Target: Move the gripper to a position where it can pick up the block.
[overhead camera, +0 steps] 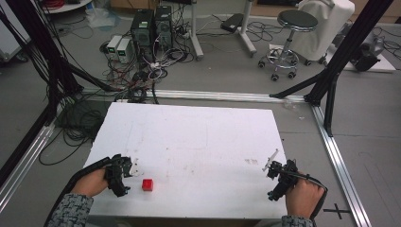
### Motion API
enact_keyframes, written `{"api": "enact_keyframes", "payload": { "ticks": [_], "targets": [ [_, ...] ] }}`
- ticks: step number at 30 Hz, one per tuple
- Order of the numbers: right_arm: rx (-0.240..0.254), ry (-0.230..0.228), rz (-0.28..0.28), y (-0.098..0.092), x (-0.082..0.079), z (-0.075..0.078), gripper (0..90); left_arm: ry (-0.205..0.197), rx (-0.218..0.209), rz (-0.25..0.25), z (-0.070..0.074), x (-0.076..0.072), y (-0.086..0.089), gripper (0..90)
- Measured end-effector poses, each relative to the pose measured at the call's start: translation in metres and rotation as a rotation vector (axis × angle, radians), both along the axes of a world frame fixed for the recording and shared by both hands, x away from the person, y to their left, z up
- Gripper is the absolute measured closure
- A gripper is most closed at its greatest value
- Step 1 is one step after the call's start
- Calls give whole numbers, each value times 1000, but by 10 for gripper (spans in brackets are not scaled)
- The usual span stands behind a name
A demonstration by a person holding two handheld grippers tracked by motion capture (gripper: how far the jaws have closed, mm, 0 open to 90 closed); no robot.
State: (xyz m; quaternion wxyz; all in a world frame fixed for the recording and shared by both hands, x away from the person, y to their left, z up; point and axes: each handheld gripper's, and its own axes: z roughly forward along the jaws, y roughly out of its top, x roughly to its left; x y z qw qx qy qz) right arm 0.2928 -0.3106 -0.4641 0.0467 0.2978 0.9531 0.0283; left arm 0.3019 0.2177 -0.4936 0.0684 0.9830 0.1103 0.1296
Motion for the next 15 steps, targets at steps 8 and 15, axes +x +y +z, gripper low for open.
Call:
{"api": "enact_keyframes", "payload": {
  "ticks": [8, 15],
  "targets": [
    [2, 1, 0, 0, 0, 0, 22, 33, 15, -61, 0, 1, -15, 144],
    [4, -1, 1, 0, 0, 0, 22, 73, 17, -106, 0, 2, -25, 144]
  ]
}}
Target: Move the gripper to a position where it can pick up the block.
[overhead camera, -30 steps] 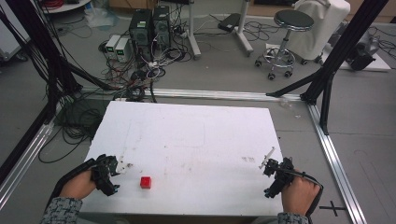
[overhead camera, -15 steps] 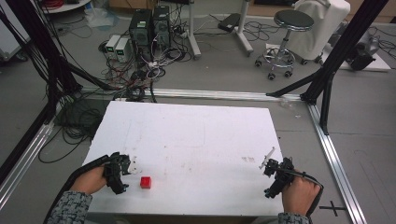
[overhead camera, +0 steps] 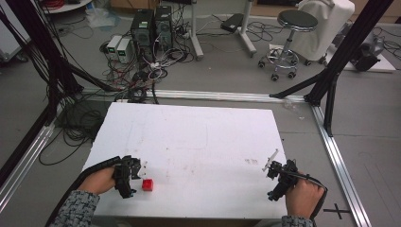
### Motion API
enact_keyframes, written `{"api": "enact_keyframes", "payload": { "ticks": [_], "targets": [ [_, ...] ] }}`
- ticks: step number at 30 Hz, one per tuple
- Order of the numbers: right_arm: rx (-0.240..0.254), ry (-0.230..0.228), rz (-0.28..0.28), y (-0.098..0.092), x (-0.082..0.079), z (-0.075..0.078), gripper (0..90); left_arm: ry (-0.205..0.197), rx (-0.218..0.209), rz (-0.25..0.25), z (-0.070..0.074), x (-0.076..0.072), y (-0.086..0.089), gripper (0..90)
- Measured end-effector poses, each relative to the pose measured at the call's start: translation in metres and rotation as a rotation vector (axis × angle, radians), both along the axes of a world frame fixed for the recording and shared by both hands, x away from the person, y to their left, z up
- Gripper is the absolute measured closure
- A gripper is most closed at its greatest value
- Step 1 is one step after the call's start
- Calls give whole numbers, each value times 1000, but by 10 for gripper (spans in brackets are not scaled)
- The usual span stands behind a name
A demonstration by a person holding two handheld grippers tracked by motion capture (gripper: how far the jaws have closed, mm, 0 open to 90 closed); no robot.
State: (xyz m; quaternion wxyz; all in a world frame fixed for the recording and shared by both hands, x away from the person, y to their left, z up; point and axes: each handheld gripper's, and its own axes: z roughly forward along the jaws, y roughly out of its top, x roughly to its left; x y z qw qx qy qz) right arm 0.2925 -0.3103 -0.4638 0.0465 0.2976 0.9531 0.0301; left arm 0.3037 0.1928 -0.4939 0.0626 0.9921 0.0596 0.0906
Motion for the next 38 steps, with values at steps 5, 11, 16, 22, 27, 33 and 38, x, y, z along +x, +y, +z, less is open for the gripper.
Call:
{"api": "enact_keyframes", "payload": {
  "ticks": [5, 11, 16, 22, 27, 33, 38],
  "targets": [
    [2, 2, 3, 0, 0, 0, 22, 10, -4, -51, 0, 0, -8, 144],
    [2, 1, 0, -2, -1, 1, 22, 48, 4, -88, -4, 1, -18, 144],
    [2, 4, -1, -1, -1, 0, 22, 67, 19, -120, -5, 2, -28, 144],
    [3, 3, -5, -1, -2, 1, 22, 84, 31, -154, -8, 6, -39, 144],
    [6, -1, -2, -3, -3, 1, 23, 102, 47, -168, -14, 7, -45, 144],
    [4, 0, 5, -2, -2, 1, 23, 109, 58, -168, -17, 8, -47, 144],
    [3, 3, 10, -1, -2, 1, 22, 114, 43, -165, -16, 8, -46, 144]
  ]
}}
